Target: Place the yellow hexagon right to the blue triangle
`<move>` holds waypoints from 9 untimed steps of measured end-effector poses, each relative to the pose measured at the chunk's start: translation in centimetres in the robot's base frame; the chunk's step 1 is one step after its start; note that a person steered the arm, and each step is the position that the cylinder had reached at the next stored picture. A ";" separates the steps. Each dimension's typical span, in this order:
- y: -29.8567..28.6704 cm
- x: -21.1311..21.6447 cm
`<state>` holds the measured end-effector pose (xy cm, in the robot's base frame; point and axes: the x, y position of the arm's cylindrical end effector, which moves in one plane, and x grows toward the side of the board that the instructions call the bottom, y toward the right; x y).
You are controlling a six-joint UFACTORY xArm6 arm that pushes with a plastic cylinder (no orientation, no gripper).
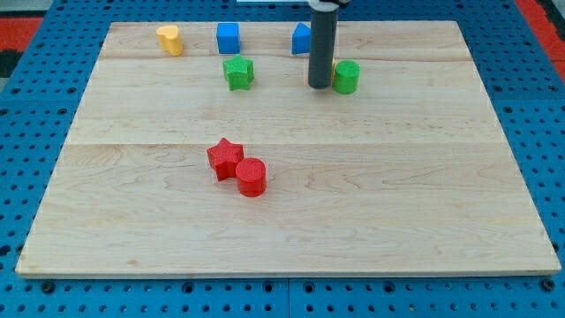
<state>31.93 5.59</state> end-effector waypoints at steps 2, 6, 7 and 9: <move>-1.3 1.4; 1.1 -3.0; 1.2 -3.6; 1.9 -1.0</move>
<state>30.92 7.48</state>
